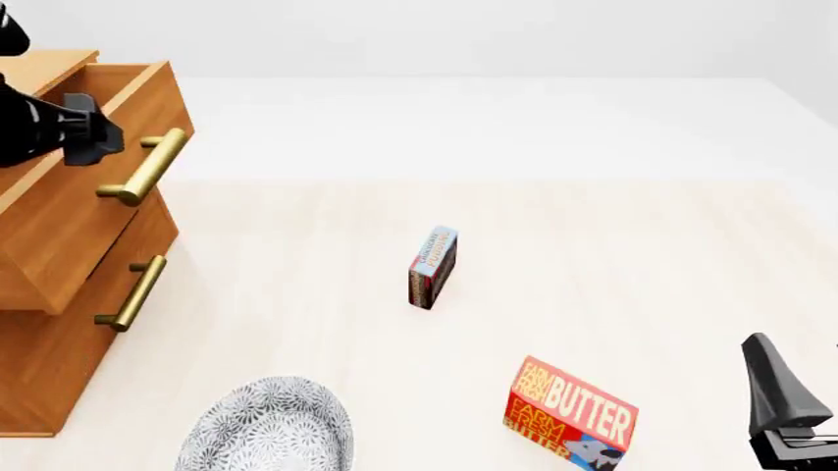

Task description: Put the chocolate pudding in the top drawer of the cabinet and close it.

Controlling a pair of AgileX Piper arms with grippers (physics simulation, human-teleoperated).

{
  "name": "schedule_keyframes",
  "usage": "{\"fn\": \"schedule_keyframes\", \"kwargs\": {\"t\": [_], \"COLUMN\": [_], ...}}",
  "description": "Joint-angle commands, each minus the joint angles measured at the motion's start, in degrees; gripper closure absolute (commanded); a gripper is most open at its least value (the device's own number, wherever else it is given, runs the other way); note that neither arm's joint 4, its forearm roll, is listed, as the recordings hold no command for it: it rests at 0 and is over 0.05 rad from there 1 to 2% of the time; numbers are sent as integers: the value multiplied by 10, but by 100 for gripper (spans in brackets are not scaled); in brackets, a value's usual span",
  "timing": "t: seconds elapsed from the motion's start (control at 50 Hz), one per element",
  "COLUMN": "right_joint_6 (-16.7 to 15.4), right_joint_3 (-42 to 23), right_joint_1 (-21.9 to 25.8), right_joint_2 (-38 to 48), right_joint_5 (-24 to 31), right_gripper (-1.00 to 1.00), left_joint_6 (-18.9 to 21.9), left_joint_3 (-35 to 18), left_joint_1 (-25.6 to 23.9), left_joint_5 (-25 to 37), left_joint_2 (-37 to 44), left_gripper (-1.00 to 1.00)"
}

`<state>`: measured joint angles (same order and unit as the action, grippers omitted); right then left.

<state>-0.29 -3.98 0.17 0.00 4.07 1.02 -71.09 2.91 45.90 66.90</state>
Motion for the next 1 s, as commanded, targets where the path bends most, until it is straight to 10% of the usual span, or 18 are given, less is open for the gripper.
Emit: {"fn": "schedule_keyframes", "kwargs": {"t": [0.02,1.0], "right_joint_6": [0,0], "right_joint_3": [0,0], "right_joint_1": [0,0], "right_joint_2": [0,0], "right_joint_5": [0,0], "right_gripper": [-100,-100], "left_joint_6": [-2,-7], "left_joint_3": [13,50], "left_joint_1": [-1,-11], "left_joint_5": [-3,-22], "left_joint_2": [9,26], "left_gripper": [-100,-100]}}
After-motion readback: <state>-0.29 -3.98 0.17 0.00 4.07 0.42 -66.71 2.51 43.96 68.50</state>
